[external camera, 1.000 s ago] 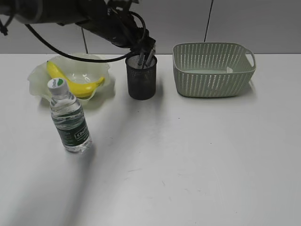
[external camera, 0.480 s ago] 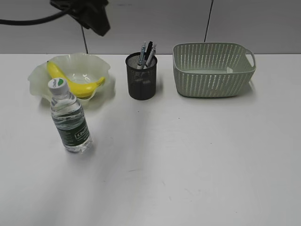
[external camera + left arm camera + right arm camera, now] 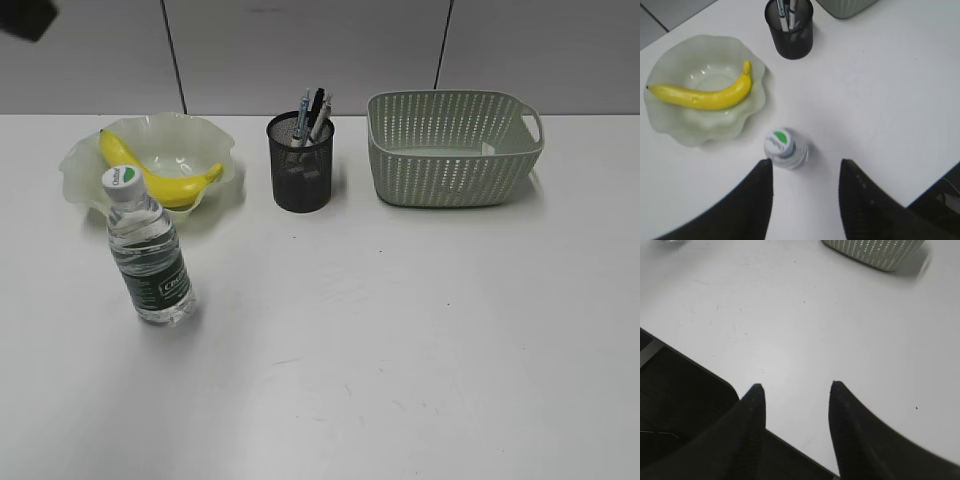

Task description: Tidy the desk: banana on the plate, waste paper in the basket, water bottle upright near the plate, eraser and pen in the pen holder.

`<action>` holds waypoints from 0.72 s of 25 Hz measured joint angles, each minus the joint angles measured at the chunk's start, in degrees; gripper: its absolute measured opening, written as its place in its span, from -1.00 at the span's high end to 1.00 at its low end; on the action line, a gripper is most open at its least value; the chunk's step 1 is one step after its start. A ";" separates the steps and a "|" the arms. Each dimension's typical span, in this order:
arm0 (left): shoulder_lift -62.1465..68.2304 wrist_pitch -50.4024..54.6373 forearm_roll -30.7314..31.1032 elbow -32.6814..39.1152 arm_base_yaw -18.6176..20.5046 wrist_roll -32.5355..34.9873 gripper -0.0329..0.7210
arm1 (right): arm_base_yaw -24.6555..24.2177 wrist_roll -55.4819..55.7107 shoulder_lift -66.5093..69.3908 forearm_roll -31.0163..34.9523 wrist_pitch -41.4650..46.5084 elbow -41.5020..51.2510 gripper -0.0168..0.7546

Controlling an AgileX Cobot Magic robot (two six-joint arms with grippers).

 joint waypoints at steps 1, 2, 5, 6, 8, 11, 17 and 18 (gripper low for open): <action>-2.89 0.00 -0.10 2.70 0.00 -0.06 0.05 | 0.00 0.00 0.00 0.00 0.00 0.00 0.07; -7.05 0.00 -0.30 6.58 0.00 -0.12 0.05 | 0.00 0.00 0.00 0.00 0.00 0.00 0.07; -17.28 0.14 -0.67 15.58 0.00 -0.19 0.06 | 0.00 0.00 0.00 0.00 0.00 0.00 0.07; -22.20 0.20 -0.71 19.31 0.00 -0.19 0.06 | 0.00 0.00 0.00 0.00 0.00 0.00 0.07; -30.92 0.38 -0.71 24.15 0.00 -0.23 0.07 | 0.00 0.00 0.00 0.00 0.00 0.00 0.07; -42.17 0.51 -0.71 31.88 0.00 -0.23 0.07 | 0.00 0.00 0.00 -0.05 -0.05 0.00 0.07; -62.42 0.75 -1.09 43.89 0.00 -0.23 0.08 | 0.00 0.00 0.00 -0.05 -0.05 0.00 0.07; -65.25 0.80 -1.48 45.68 0.00 -0.23 0.08 | 0.00 0.00 0.00 -0.05 -0.05 0.00 0.07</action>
